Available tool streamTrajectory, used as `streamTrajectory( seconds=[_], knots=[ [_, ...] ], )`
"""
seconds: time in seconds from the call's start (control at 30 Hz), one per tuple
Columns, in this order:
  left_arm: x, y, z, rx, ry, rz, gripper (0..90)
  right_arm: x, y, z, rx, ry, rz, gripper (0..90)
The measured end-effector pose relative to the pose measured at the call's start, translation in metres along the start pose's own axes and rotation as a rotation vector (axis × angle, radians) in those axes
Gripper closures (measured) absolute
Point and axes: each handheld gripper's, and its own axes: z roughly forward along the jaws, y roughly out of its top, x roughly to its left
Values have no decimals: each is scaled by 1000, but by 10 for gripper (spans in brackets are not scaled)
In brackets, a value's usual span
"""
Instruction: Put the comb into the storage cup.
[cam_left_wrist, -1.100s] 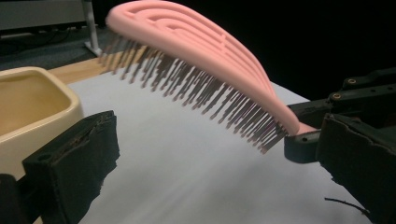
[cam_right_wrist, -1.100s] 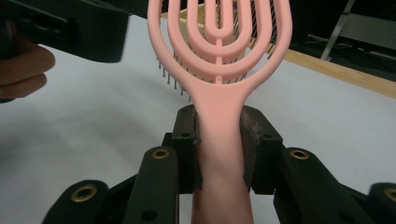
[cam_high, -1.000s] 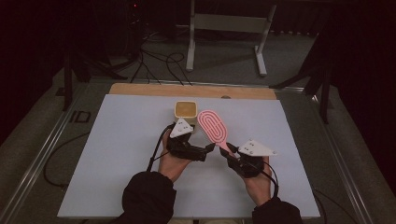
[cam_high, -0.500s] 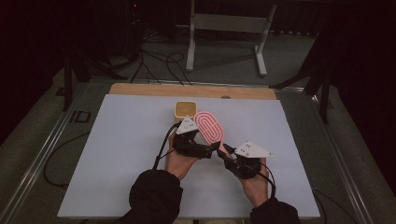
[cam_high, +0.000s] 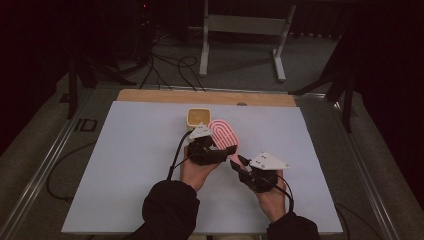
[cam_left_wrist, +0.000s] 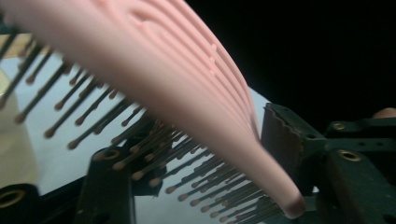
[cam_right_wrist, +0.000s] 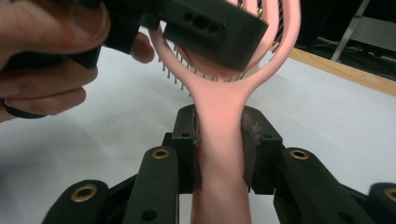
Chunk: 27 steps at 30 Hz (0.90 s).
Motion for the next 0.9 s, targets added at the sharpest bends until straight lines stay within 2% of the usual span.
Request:
streamTrajectory(
  seconds=[0.2,0.23,0.27,0.5,0.67,0.73,0.8,0.9],
  knots=[
    [-3,1,0,0,-21,3,531,1,-1,1,3,-1,-5,692],
    [-3,1,0,3,-40,-4,531,1,-1,1,3,-1,-5,692],
    [-3,1,0,5,-42,-4,570,0,-1,3,13,9,-5,691],
    [-3,1,2,7,-77,-39,637,-2,-2,4,16,10,-2,688],
    [-7,3,1,1,-75,-33,651,-2,-2,4,12,11,-1,672],
    [-8,4,0,4,-50,-20,654,-2,-2,5,20,22,8,603],
    [-7,4,-1,5,-42,-16,656,-3,-2,6,17,41,20,537],
    [-4,5,-4,2,-25,-14,656,-6,-3,7,13,45,43,452]
  ],
)
